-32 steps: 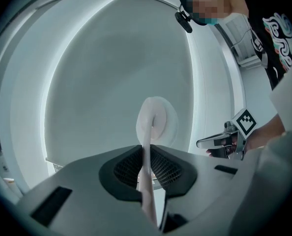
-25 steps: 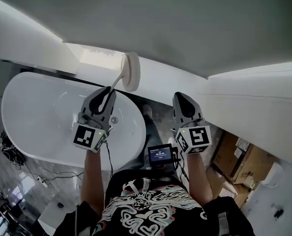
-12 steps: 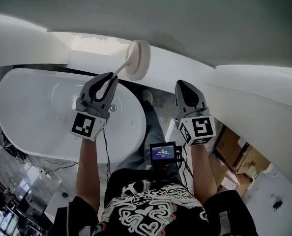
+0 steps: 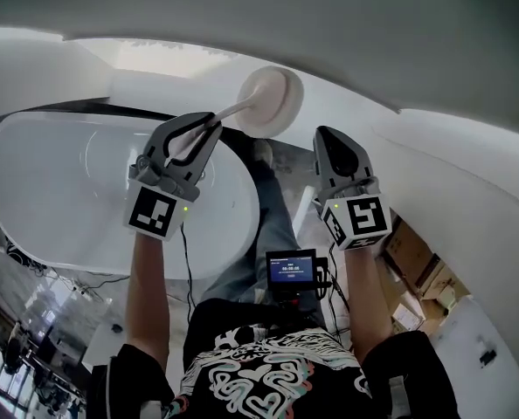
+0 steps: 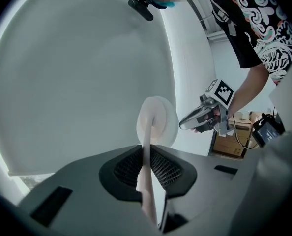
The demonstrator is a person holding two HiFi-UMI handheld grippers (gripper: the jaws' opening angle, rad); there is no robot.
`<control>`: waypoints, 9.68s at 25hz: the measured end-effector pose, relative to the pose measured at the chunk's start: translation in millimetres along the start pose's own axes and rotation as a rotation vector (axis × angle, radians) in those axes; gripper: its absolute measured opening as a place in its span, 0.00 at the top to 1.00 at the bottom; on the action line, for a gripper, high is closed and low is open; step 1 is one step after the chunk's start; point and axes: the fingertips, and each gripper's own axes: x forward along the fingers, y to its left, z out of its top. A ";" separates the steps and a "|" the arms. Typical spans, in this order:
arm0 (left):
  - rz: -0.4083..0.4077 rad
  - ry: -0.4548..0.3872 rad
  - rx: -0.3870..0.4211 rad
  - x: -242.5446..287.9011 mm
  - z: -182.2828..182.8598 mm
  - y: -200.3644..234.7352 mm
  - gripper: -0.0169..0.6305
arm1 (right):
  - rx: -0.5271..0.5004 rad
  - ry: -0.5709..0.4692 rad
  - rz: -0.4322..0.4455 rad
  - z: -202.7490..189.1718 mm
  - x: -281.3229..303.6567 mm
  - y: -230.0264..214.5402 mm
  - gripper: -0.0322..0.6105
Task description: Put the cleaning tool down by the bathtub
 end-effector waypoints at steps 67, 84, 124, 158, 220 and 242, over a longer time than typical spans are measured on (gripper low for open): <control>-0.220 0.371 0.418 154.9 -252.8 -9.5 0.88 | 0.016 0.186 -0.037 -155.4 124.1 -57.6 0.91; -0.201 0.432 0.510 168.3 -283.2 -16.5 0.88 | 0.051 0.201 -0.026 -167.4 124.8 -60.8 0.91; -0.096 0.377 0.360 154.7 -268.2 4.2 0.85 | 0.066 0.233 -0.043 -169.8 121.8 -61.9 0.91; 0.135 0.278 -0.114 75.8 -192.8 19.2 0.95 | 0.007 0.136 -0.037 -106.0 91.0 -35.8 0.91; 0.569 -0.188 -0.137 -208.5 123.0 -39.2 0.95 | -0.140 -0.369 -0.074 129.0 -180.0 96.3 0.91; 0.663 -0.295 -0.119 -259.2 171.2 -71.2 0.95 | -0.194 -0.407 -0.041 141.1 -223.7 134.2 0.91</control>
